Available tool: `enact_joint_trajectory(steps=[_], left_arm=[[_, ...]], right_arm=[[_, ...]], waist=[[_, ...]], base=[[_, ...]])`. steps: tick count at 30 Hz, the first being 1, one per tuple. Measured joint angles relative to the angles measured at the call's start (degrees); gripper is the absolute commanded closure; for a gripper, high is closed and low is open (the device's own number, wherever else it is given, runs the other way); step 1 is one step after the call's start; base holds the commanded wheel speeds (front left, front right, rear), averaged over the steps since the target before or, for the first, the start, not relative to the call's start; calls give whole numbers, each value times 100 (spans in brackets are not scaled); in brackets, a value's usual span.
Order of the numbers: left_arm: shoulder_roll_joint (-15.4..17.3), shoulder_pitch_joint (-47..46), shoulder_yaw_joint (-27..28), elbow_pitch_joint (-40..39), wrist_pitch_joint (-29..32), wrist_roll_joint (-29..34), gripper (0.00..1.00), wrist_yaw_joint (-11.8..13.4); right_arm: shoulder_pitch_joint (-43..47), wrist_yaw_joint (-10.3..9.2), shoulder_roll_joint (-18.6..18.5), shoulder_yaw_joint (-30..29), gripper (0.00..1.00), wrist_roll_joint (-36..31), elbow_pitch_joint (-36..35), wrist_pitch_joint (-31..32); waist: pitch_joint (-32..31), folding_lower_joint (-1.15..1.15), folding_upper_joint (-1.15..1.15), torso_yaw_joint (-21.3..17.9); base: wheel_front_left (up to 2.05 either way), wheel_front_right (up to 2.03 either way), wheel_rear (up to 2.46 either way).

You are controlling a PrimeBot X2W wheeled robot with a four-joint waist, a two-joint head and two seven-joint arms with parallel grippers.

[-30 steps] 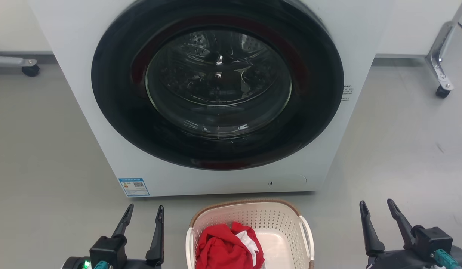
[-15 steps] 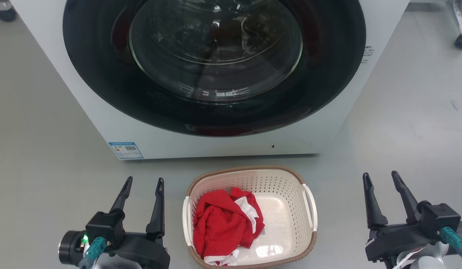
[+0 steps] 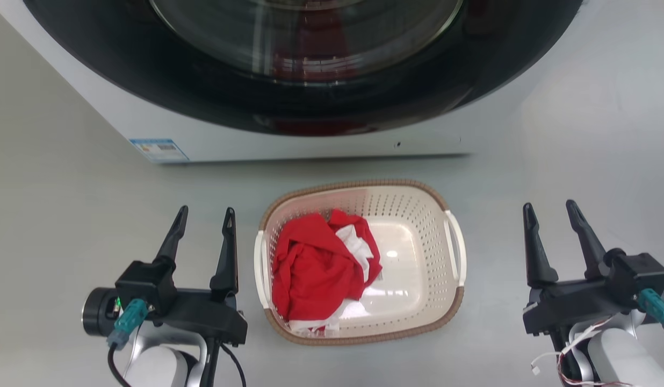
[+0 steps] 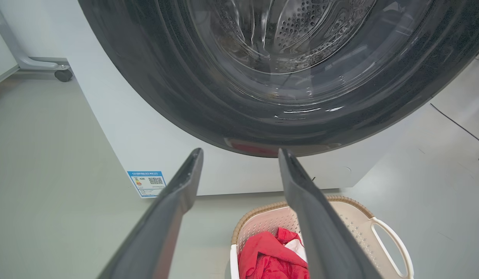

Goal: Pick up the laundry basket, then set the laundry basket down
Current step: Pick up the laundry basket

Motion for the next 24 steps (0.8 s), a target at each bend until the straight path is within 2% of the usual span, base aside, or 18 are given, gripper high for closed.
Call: enact_joint_trajectory(steps=[14, 24], left_arm=[[-92, -618, 56, 345, -60, -44, 0, -59], [-221, -902, -4, 935, -110, -145, 0, -265]], right_arm=[[-577, 1, 1, 1, 0, -51, 76, -7], [-867, 52, 158, 46, 0, -34, 493, -4]], waist=[[1147, 1, 0, 23], [1747, 0, 0, 43]], base=[[0, 0, 0], [0, 0, 0]])
